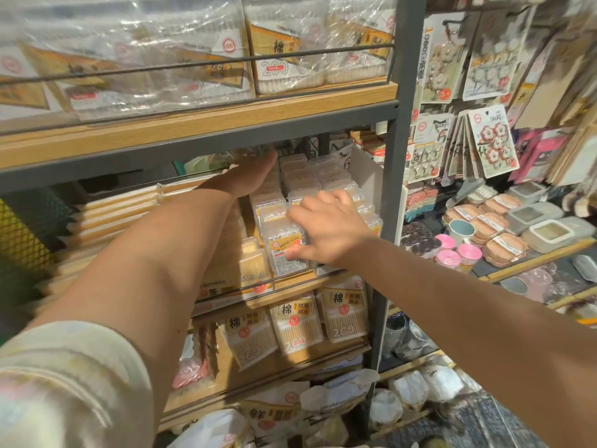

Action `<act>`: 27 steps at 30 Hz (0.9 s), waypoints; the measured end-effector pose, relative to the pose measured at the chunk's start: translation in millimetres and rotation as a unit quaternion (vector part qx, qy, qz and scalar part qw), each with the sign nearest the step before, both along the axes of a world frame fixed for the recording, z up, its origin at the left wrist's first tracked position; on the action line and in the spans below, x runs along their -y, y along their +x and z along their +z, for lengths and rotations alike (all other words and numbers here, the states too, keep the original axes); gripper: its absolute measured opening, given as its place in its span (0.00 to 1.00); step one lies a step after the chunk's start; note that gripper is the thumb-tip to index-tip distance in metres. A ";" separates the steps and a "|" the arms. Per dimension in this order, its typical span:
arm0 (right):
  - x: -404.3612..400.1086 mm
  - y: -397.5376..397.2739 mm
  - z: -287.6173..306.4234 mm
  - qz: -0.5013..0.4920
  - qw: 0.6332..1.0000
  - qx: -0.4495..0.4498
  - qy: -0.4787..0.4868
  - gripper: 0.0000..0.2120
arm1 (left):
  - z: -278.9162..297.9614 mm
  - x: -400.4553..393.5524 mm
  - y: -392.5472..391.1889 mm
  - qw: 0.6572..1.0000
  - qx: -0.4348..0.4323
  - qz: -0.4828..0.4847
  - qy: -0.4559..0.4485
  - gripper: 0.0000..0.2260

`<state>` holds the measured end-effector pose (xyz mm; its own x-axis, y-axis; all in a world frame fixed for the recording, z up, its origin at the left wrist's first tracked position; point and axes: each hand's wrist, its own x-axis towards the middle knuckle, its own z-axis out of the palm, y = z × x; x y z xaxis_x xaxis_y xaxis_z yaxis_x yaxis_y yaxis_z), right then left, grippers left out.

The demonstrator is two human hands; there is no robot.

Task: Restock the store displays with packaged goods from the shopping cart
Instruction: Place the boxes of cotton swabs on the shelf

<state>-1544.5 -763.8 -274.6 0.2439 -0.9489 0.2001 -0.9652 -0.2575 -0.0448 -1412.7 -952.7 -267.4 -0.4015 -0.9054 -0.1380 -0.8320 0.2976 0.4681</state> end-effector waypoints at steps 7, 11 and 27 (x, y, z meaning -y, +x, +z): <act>-1.8 -3.7 -13.3 0.006 0.994 -0.104 0.011 0.43 | 3.4 -9.9 2.0 1.000 0.018 -0.007 -0.018 0.36; -1.3 -7.6 -5.4 0.031 0.992 -0.057 0.105 0.40 | -9.3 2.9 3.9 0.998 0.054 -0.037 -0.015 0.36; -6.5 -35.3 -22.2 -0.096 0.994 -0.004 0.051 0.42 | -4.8 -46.8 0.1 0.989 0.095 -0.077 -0.084 0.39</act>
